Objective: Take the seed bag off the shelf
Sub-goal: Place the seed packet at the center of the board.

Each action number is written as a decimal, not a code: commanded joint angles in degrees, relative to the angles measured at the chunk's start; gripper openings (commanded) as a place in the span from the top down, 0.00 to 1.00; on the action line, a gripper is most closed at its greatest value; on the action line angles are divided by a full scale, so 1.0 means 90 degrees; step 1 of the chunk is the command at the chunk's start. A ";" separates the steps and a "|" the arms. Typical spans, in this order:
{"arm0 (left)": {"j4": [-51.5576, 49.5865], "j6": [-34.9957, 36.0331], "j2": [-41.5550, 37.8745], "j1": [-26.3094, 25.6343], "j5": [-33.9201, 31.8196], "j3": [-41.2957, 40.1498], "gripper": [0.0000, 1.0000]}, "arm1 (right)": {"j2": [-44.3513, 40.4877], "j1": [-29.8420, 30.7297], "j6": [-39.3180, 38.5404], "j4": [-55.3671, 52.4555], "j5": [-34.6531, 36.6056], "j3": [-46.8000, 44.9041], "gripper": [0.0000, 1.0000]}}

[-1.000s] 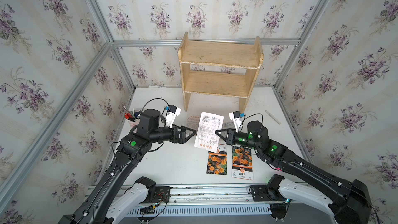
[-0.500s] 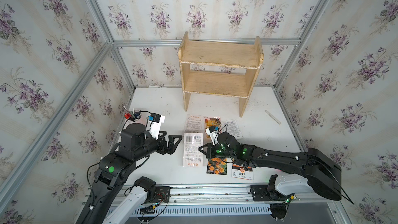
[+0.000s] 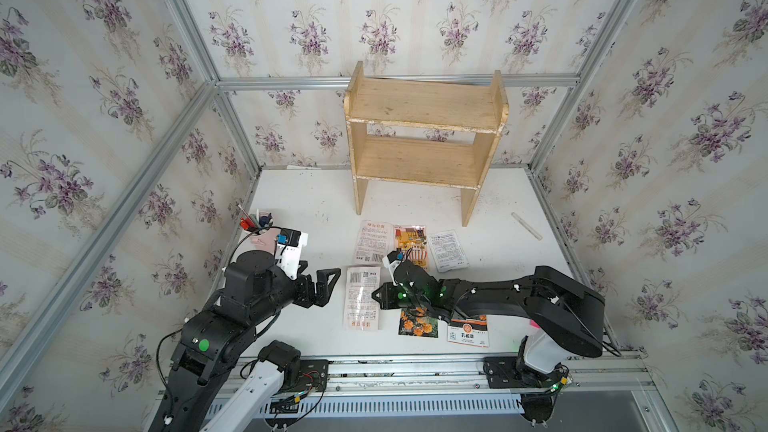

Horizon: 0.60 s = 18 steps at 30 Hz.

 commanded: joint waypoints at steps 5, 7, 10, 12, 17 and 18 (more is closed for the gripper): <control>-0.0058 0.0075 -0.0007 0.0006 -0.0110 -0.0061 0.00 | 0.0401 0.0018 0.0031 -0.0974 0.0381 0.0382 1.00; -0.0069 0.0076 -0.0007 0.0006 -0.0114 -0.0081 0.00 | 0.0489 0.0013 0.0030 -0.1073 0.0404 0.0430 0.97; -0.0080 0.0034 -0.0016 0.0006 -0.0144 -0.0111 0.00 | 0.0620 0.0016 0.0001 -0.1210 0.0442 0.0500 0.95; -0.0079 0.0020 -0.0031 0.0005 -0.0131 -0.0121 0.00 | 0.0671 0.0015 -0.0009 -0.1258 0.0481 0.0520 0.92; -0.0084 0.0038 -0.0037 0.0006 -0.0199 -0.0111 0.00 | 0.0714 0.0019 -0.0048 -0.1337 0.0528 0.0545 0.74; -0.0097 0.0031 -0.0036 0.0006 -0.0205 -0.0102 0.00 | 0.0703 0.0017 -0.0063 -0.1379 0.0562 0.0544 0.72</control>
